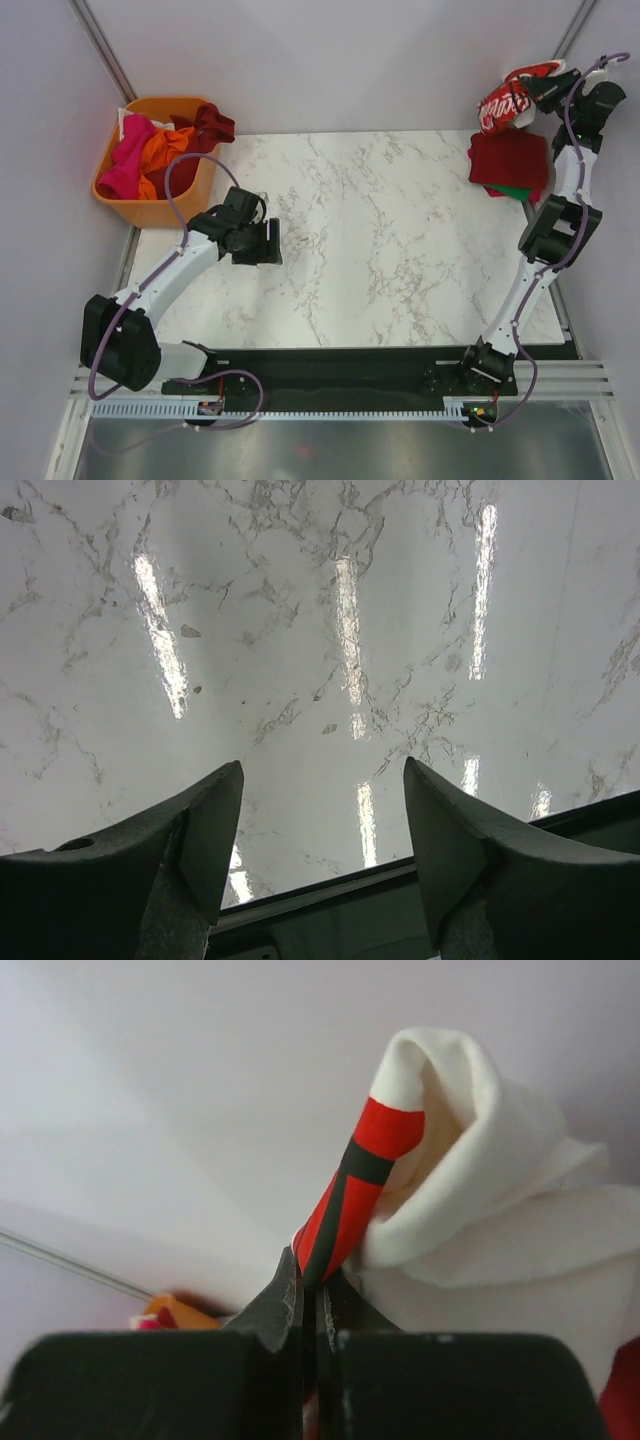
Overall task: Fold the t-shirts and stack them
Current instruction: Neatly place the folded tshirt to the corner
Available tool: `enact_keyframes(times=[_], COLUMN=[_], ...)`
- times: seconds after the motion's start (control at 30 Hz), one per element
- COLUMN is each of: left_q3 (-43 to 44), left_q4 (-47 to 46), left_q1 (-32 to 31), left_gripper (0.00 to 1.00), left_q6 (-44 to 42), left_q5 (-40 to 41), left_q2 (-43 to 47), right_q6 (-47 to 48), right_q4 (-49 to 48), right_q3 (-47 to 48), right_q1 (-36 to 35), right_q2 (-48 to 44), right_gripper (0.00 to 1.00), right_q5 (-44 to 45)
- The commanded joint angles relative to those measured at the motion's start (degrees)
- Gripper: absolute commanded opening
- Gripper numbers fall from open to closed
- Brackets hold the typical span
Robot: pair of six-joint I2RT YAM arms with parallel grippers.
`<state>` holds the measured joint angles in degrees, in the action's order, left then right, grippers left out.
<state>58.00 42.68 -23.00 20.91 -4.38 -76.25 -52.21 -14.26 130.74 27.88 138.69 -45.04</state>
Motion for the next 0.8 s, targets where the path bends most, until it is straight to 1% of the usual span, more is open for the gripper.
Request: enact_keyframes(times=[0.0, 0.07, 0.1, 0.13, 0.17, 0.2, 0.23, 0.3, 0.33, 0.37, 0.4, 0.43, 0.5, 0.6, 0.77], left_q3=[0.3, 0.3, 0.3, 0.4, 0.3, 0.3, 0.2, 0.2, 0.2, 0.2, 0.2, 0.0, -0.1, -0.2, 0.0], left_q4=[-1.7, -1.8, -1.7, -1.7, -1.7, -1.7, -1.8, -1.8, -1.7, -1.8, -1.7, -1.7, -1.8, -1.8, -1.7], left_q1=[0.0, 0.0, 0.0, 0.0, 0.0, 0.0, 0.0, -0.1, -0.1, -0.1, -0.1, -0.1, -0.1, -0.1, -0.1], left_gripper=[0.73, 0.73, 0.73, 0.73, 0.73, 0.73, 0.73, 0.73, 0.73, 0.73, 0.73, 0.73, 0.73, 0.73, 0.73], left_q6=[-1.7, -1.7, -1.7, -1.7, -1.7, -1.7, -1.7, -1.7, -1.7, -1.8, -1.7, -1.7, -1.7, -1.7, -1.7], left_q5=[1.9, 2.1, 2.2, 2.3, 2.2, 2.1, 2.0, 1.8, 1.7, 1.7, 1.7, 1.7, 1.7, 1.4, 1.7], left_q2=[0.9, 1.1, 1.1, 1.2, 1.3, 1.3, 1.5, 1.4, 1.5, 1.5, 1.6, 1.6, 1.9, 1.6, 1.4], right_q6=[-16.4, -20.3, -18.9, -16.3, -8.8, -5.8, -3.1, 1.4, 2.9, 4.8, 9.9, 11.7, 13.2, 10.7, 11.6], right_q4=[-10.4, -13.7, -14.2, -12.6, -10.8, -7.6, -6.4, -4.1, -3.7, -2.9, -2.0, -0.6, -0.7, -2.6, 0.0], right_q3=[12.4, 10.3, 8.1, 1.5, -2.0, -5.5, -11.7, -18.0, -25.1, -28.8, -32.1, -37.8, -41.6, -45.5, -42.1], right_q1=[-1.0, -0.3, -0.1, -0.1, -0.2, 0.0, 0.1, 1.1, 1.6, 2.5, 2.8, 3.1, 4.8, 7.2, 6.8], right_q2=[1.5, 0.7, -2.2, -4.5, -6.8, -10.8, -12.2, -14.5, -15.1, -15.6, -16.5, -16.6, -15.2, -12.9, -14.7], right_gripper=[0.0, 0.0, 0.0, 0.0, 0.0, 0.0, 0.0, 0.0, 0.0, 0.0, 0.0, 0.0, 0.0, 0.0, 0.0], right_q5=[3.3, 5.5, 6.2, 7.0, 9.2, 10.0, 10.6, 12.2, 13.4, 15.0, 17.0, 21.0, 22.4, 21.0, 21.3])
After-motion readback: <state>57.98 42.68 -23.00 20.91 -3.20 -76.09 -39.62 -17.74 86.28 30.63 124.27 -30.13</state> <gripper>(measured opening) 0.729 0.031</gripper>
